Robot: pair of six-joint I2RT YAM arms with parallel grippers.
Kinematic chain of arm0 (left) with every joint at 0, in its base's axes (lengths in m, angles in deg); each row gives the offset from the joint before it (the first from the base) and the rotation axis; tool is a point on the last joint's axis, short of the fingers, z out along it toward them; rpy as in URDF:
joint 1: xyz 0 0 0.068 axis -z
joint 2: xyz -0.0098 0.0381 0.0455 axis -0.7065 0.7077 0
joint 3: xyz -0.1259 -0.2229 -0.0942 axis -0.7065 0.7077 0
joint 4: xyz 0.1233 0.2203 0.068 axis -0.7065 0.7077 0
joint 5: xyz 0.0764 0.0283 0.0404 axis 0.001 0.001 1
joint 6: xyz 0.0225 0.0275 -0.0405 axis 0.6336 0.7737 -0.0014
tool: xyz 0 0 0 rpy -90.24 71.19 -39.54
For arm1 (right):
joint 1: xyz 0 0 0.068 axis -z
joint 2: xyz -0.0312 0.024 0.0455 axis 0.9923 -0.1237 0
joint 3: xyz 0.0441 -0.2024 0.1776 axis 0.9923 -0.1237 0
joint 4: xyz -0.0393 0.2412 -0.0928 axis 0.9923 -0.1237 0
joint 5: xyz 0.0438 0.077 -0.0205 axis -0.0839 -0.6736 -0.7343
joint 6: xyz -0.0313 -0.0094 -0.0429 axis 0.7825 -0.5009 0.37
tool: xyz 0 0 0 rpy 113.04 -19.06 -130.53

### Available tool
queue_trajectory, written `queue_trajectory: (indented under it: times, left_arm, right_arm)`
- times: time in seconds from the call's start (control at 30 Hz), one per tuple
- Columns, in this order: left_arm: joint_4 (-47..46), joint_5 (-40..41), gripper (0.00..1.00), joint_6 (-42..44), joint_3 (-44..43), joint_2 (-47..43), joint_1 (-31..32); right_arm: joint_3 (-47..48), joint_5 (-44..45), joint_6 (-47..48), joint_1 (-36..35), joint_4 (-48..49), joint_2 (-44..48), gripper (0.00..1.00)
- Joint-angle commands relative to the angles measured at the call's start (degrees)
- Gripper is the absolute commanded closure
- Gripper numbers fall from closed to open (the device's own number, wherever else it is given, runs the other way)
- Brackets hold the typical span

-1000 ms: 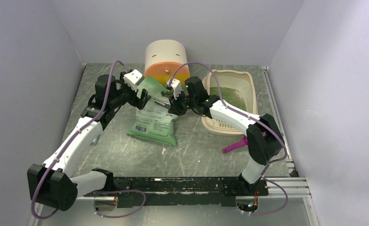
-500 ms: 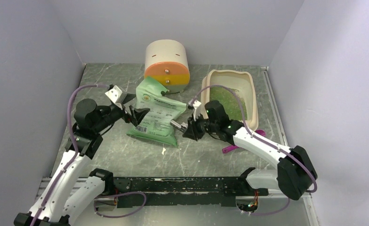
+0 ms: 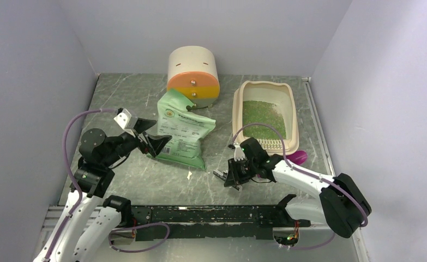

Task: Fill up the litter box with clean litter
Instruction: Place the clamp at the center of the board.

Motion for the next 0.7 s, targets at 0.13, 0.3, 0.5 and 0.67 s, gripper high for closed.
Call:
queue_trajectory:
  times: [0.13, 0.3, 0.5, 0.67]
  left_arm:
    - [3.47, -1.56, 0.07, -0.45, -1.97, -0.21, -0.39]
    - [3.60, -1.57, 0.07, -0.31, -2.00, -0.30, -0.39]
    - [5.17, -1.14, 0.07, 1.14, -2.50, -0.07, -0.39]
    - [6.84, 0.37, 0.07, 2.02, -2.48, 0.37, -0.39]
  right_arm:
    - [0.69, 2.49, -2.91, -0.88, -1.45, -1.62, 0.73]
    - [2.17, 6.60, -3.51, -1.43, -3.97, -3.59, 0.52]
    - [6.45, 15.15, -4.61, -1.63, -9.01, 0.34, 0.44]
    - [11.87, 14.32, -1.77, -1.64, -7.25, 5.81, 0.41]
